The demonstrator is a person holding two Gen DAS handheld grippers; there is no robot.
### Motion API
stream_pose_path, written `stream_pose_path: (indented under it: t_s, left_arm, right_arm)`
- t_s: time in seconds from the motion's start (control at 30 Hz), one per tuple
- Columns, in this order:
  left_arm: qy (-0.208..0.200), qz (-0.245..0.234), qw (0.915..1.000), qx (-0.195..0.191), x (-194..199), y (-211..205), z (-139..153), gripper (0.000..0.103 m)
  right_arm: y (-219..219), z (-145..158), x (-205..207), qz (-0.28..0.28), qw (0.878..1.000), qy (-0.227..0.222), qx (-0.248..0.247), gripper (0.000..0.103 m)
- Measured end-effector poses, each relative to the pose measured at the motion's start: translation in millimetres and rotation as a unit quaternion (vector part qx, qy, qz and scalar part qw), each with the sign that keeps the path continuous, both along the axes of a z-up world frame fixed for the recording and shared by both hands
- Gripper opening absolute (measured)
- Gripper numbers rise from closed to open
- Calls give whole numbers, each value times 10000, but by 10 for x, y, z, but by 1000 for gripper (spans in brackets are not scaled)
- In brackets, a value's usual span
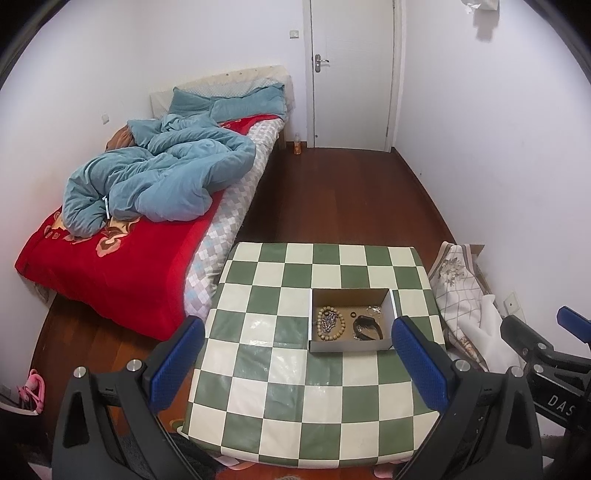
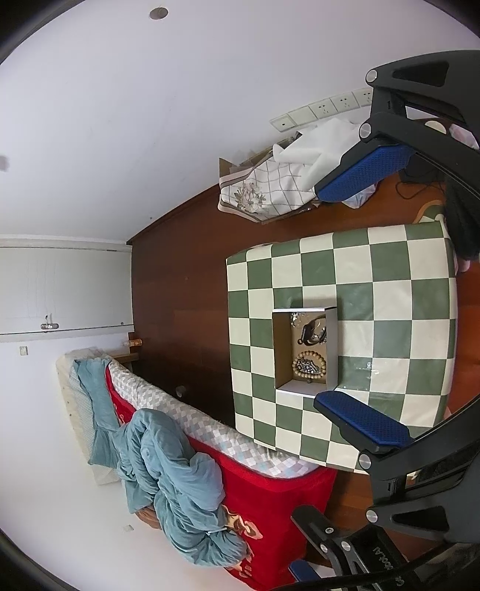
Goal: Organize jewelry
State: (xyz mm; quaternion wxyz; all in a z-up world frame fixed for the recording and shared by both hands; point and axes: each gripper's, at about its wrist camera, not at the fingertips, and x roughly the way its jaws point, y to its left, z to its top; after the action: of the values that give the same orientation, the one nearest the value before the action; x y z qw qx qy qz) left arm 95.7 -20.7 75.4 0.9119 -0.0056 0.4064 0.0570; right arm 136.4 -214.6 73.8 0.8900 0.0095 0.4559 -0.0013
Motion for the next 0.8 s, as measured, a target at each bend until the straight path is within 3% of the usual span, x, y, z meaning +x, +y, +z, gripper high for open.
stream_pose_path:
  t_s: [0.8]
  left_arm:
    - [-79, -54, 9999, 53, -63, -2, 73, 103]
  right_arm:
    - [-28, 84, -46, -13, 10000, -38, 35, 103]
